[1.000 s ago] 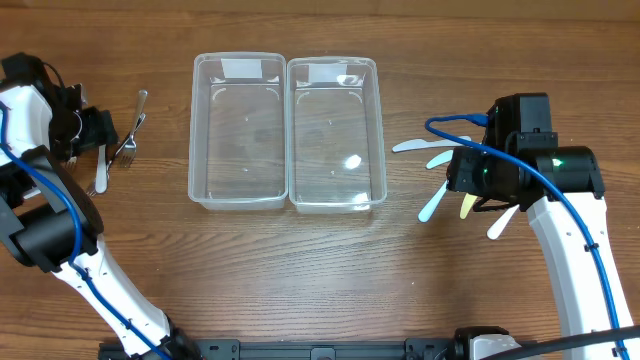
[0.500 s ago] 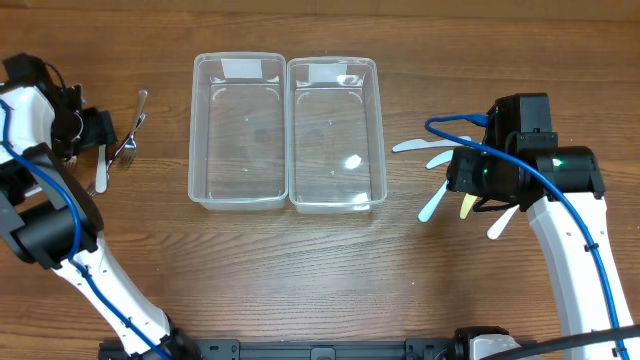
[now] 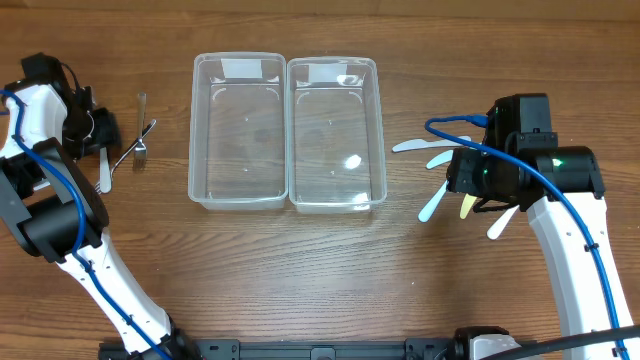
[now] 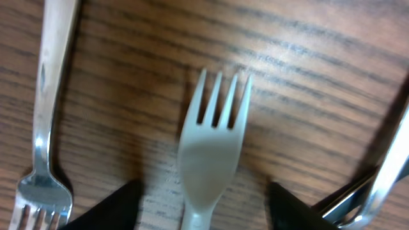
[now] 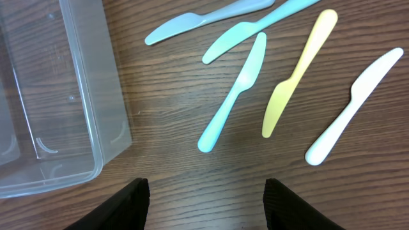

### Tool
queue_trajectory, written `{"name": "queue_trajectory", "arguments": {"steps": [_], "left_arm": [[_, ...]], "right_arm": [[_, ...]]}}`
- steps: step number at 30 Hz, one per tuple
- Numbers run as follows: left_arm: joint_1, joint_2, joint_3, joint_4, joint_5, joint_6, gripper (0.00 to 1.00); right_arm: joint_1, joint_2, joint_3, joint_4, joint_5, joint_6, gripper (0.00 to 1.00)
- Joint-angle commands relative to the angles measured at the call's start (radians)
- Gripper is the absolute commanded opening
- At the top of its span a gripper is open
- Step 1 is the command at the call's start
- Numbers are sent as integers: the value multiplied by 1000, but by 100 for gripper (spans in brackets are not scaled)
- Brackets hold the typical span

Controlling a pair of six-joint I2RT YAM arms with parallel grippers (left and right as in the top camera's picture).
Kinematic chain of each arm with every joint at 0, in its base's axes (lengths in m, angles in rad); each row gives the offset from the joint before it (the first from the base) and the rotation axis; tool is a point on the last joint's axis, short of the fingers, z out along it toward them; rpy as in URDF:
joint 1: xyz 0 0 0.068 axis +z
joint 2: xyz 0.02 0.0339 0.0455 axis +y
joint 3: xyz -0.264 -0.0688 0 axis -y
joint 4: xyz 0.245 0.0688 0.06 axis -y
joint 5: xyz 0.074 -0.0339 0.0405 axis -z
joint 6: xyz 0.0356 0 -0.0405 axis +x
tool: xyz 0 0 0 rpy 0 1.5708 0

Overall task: Pack container
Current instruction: 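Lower the left gripper and grasp the white plastic fork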

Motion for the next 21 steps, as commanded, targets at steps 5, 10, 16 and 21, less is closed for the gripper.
{"name": "queue_trajectory", "arguments": {"steps": [5, 10, 16, 21], "left_arm": [[-4, 35, 8, -37, 0, -14, 40], [-4, 35, 8, -40, -4, -15, 14], [-4, 32, 8, -42, -24, -15, 9], [-8, 6, 9, -47, -37, -15, 4]], "right_arm": [[-3, -4, 27, 2, 10, -2, 60], [-3, -4, 27, 2, 10, -2, 60], [-3, -4, 27, 2, 10, -2, 60], [-3, -4, 27, 5, 11, -2, 60]]}}
